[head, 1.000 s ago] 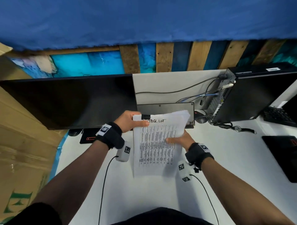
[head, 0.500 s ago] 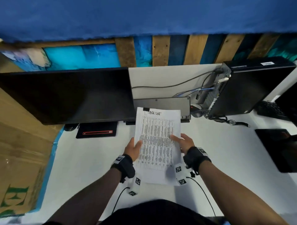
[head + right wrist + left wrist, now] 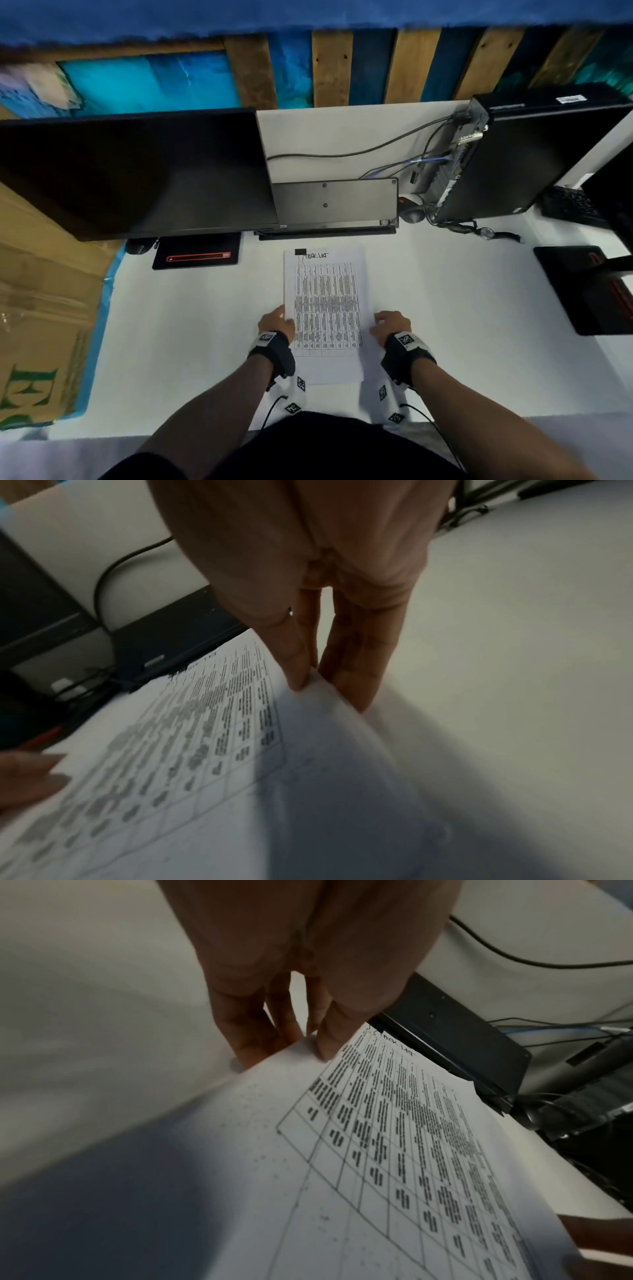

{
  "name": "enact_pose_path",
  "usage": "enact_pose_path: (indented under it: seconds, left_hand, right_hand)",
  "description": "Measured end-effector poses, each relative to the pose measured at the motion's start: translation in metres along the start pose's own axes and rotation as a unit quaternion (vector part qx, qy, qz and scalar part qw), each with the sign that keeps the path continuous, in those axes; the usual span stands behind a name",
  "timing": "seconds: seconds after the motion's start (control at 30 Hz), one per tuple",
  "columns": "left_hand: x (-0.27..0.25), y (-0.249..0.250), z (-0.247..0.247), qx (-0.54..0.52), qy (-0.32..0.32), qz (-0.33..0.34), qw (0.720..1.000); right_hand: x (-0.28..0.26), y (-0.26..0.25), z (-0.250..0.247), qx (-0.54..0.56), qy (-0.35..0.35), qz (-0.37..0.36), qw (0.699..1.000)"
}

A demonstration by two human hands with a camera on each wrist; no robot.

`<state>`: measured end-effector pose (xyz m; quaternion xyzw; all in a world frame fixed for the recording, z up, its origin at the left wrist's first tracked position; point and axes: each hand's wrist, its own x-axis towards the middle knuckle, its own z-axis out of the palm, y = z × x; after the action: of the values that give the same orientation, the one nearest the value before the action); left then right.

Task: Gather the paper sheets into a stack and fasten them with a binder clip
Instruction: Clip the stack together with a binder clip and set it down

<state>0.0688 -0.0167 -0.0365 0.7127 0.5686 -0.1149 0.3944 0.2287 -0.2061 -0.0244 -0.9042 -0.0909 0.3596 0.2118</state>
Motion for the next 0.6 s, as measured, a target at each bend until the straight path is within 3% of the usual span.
enact_pose_path:
  seconds: [0.1, 0.4, 0.6]
  left_hand:
    - [-0.003, 0.000, 0.003, 0.007, 0.019, 0.000, 1.000]
    - [-0.005, -0.004, 0.003, 0.027, -0.020, -0.002, 0.999]
    - [-0.016, -0.001, 0.003, -0.006, 0.030, -0.033, 0.999]
  right_hand:
    - [-0.008, 0.000, -0.003, -0.003, 0.005, 0.000, 1.000]
    - [-0.001, 0.006, -0.015, -0.003, -0.017, -0.025, 1.000]
    - [0.003, 0.025, -0.017, 0.024, -0.013, -0.046, 0.999]
